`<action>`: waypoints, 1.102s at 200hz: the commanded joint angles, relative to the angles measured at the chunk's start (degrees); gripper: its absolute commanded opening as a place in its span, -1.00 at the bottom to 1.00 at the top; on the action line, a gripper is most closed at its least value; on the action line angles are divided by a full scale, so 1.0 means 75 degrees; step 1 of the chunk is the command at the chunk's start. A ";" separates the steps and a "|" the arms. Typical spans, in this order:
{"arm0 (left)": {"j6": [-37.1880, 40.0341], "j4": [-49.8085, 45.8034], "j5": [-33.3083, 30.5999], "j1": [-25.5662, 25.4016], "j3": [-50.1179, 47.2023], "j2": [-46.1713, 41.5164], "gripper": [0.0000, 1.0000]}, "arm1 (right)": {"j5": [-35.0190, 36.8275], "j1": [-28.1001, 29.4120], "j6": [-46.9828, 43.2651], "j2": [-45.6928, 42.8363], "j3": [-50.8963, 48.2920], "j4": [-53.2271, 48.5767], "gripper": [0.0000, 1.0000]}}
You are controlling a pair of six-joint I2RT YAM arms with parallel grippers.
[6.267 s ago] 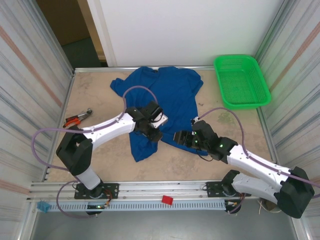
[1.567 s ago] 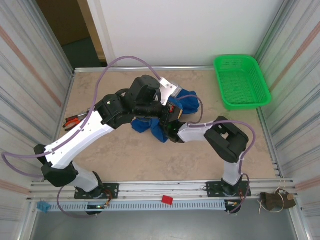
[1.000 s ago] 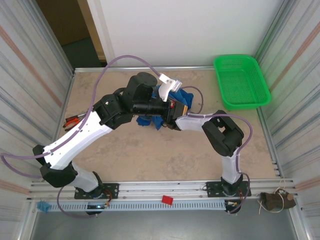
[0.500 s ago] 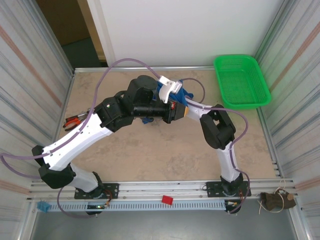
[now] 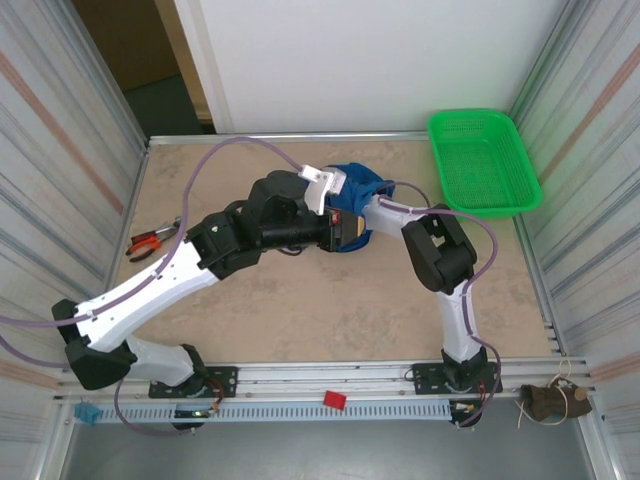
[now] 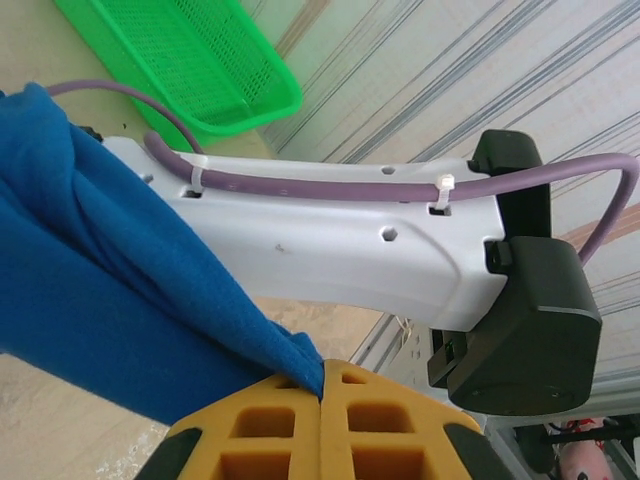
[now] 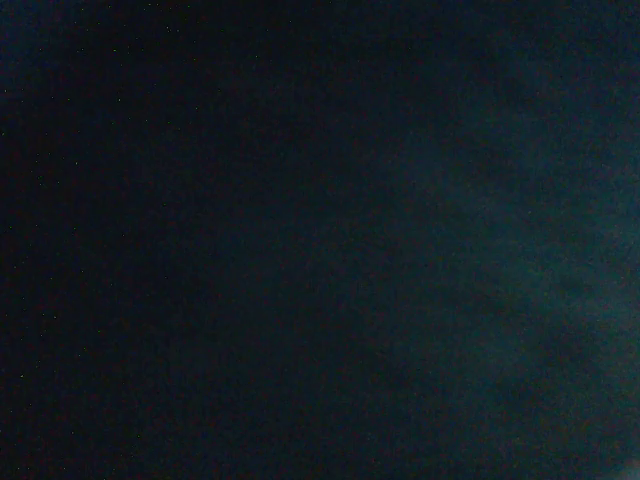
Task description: Fold the inside-out t-shirt
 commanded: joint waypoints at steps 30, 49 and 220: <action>-0.0182 0.0765 -0.0288 0.0306 -0.0496 -0.0704 -1.00 | -0.0719 -0.0121 -0.1716 -0.0574 -0.1883 0.1382 -1.00; -0.0265 0.0776 -0.0489 0.0686 -0.0720 -0.0860 -1.00 | -0.1308 -0.0050 -0.3257 -0.1361 -0.2599 0.2869 -1.00; -0.1216 0.1620 0.0624 0.5591 -0.2830 0.0382 -1.00 | -0.3522 0.0474 -0.7356 -0.6842 -0.1307 0.0810 -1.00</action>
